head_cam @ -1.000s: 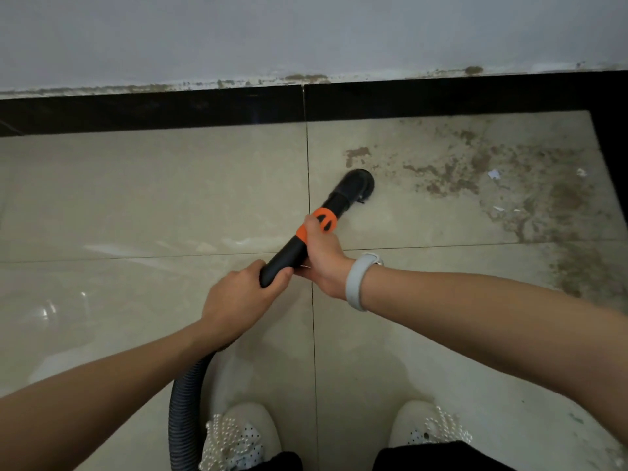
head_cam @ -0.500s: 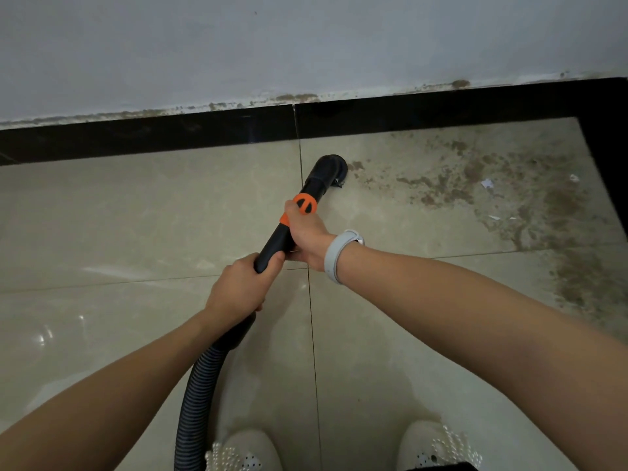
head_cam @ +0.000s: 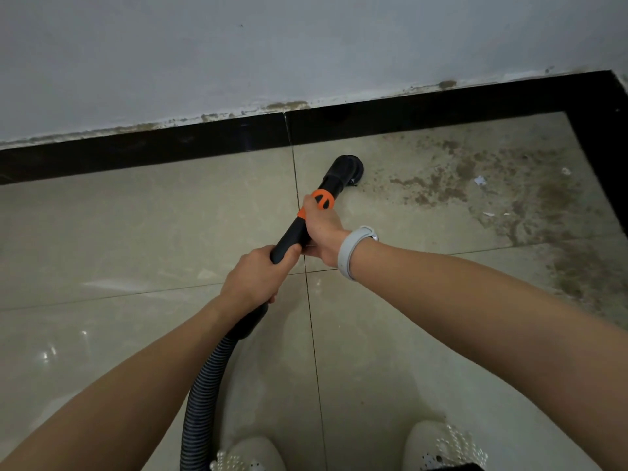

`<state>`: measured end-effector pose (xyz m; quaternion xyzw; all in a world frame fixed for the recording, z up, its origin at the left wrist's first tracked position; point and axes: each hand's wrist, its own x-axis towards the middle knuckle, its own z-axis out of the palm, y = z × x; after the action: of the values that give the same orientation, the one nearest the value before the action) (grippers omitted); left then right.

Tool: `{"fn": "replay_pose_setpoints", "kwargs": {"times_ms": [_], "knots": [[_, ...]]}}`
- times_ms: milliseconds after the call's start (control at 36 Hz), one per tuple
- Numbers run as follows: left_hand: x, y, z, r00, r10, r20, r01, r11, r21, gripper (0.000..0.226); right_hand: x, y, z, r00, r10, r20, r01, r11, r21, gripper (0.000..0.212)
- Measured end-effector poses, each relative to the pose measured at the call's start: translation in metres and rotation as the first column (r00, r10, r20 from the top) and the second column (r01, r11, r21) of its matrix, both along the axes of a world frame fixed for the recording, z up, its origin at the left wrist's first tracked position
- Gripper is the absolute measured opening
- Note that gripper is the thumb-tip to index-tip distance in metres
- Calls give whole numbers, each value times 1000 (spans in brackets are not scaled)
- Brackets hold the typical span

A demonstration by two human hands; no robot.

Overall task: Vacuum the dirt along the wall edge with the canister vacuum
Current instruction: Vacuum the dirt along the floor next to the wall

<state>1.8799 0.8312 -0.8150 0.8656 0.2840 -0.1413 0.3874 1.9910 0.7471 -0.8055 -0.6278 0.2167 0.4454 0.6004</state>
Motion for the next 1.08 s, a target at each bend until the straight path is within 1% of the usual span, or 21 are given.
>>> {"fn": "replay_pose_setpoints", "kwargs": {"times_ms": [333, 472, 583, 833, 1083], "knots": [[-21, -6, -3, 998, -64, -11, 64, 997, 32, 46, -21, -18, -6, 999, -13, -44, 14, 1000, 13, 39], [-16, -11, -3, 997, -78, -11, 78, 997, 0, 45, -18, -25, -6, 999, -27, -44, 27, 1000, 7, 44], [-10, -18, -5, 995, -98, -11, 98, 995, -9, 42, -14, -34, -7, 999, -37, -32, 37, 999, -7, 42], [11, -38, -8, 993, -117, -8, 117, 992, -48, 47, 3, -56, -6, 996, -88, -18, 88, 996, -10, 40], [23, -56, -4, 981, -194, -23, 194, 981, -5, 45, 5, -81, -2, 984, -175, -37, 175, 985, -10, 34]]}}
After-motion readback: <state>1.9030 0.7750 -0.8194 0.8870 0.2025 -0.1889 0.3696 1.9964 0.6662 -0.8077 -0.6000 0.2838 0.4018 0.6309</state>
